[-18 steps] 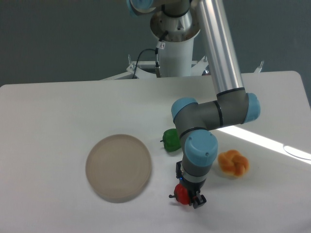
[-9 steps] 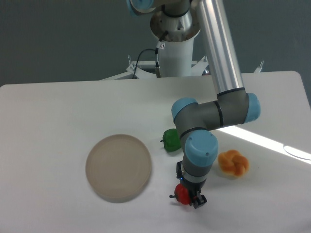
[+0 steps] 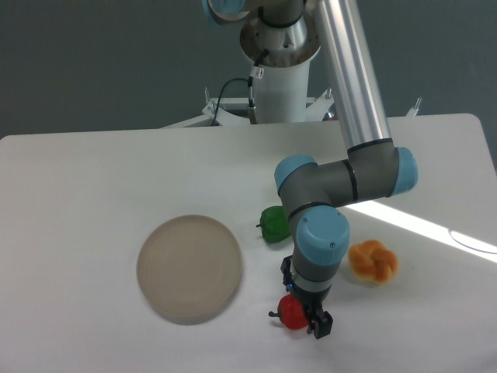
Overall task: Place the red pepper on the table
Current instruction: 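Open the gripper, release the red pepper, and lift the arm away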
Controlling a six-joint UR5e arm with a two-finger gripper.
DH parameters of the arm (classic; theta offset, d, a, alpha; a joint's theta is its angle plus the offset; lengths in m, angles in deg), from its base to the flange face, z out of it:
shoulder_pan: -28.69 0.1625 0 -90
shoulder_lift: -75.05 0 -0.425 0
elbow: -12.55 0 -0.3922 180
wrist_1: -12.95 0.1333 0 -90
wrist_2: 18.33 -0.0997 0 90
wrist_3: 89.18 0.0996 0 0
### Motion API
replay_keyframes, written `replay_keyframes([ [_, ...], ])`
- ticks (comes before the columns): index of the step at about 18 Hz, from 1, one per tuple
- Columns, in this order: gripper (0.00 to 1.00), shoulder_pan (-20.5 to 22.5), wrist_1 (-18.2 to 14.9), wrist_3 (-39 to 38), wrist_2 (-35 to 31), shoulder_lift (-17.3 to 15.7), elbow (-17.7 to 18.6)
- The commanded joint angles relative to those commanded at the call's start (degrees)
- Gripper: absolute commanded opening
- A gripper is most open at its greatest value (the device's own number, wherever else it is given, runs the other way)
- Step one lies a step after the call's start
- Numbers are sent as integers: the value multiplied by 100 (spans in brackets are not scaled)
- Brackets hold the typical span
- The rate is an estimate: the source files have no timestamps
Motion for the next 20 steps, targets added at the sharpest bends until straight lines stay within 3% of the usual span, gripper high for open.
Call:
replay_keyframes([
  [5,100,405,-461,845,-253,-80,-388],
  [13,100,1073,-470,2095,-475,367,-1205],
  [20,100,1135,-461,2158,-449,447,-1285],
])
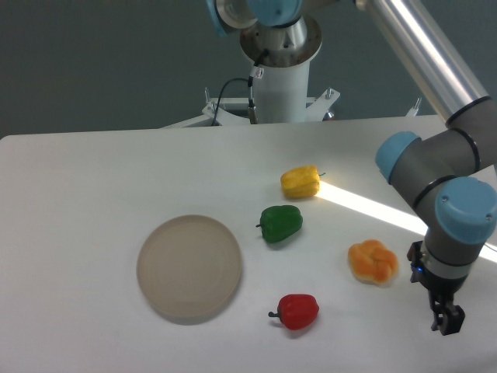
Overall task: Place the red pepper on the table
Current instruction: 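Open the gripper, release the red pepper, and lift the arm away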
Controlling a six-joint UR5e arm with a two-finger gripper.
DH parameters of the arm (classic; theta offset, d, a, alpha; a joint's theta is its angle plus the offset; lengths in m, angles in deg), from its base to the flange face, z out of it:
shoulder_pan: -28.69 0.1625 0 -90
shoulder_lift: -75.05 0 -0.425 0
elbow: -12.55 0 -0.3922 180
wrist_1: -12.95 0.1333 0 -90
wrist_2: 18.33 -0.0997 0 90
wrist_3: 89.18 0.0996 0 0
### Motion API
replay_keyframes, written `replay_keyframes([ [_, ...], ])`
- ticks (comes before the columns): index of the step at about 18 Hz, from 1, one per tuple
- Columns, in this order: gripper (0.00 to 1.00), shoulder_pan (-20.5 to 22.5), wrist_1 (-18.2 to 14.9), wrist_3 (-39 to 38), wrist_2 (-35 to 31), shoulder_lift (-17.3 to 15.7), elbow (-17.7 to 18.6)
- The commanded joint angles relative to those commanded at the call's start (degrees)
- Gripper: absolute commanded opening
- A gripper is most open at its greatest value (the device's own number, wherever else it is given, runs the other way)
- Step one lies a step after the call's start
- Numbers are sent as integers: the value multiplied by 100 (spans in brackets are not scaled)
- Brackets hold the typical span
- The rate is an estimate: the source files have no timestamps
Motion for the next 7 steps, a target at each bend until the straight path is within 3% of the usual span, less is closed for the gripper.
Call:
replay_keyframes([
  [7,100,-26,9,-44,-9,-26,53],
])
